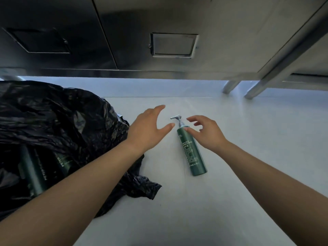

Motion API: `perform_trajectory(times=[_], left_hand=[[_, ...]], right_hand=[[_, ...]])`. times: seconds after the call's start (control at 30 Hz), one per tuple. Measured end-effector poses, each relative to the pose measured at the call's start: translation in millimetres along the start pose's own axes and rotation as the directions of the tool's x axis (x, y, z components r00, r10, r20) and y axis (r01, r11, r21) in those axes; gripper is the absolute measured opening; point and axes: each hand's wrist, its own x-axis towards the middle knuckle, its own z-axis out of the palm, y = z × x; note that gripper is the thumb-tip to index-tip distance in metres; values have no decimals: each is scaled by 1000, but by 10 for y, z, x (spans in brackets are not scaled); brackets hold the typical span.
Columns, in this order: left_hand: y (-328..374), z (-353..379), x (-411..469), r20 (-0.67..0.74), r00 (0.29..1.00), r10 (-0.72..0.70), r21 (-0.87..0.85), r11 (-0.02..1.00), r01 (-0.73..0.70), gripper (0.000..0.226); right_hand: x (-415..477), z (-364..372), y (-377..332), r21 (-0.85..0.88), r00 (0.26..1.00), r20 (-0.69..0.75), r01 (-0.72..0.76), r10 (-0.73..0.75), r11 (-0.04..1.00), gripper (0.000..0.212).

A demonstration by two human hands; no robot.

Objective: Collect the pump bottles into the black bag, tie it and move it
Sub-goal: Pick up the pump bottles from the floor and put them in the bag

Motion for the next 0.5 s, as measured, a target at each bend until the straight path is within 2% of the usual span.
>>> perform_trajectory(times=[0.2, 0.33, 0.5], left_hand=[[-148, 439, 325, 42, 999, 6, -6, 1000, -5, 59], [-169, 776, 445, 91, 996, -13, 80, 997, 6, 57], [-206, 929, 413, 58, 998, -27, 182, 983, 16, 59]], right_hand=[[27, 208, 388, 12, 994, -87, -65, 65, 998, 33], [32, 320, 712, 17, 993, -117, -27, 29, 999, 37], [226, 475, 946, 1, 999, -32, 22, -22, 1000, 51]])
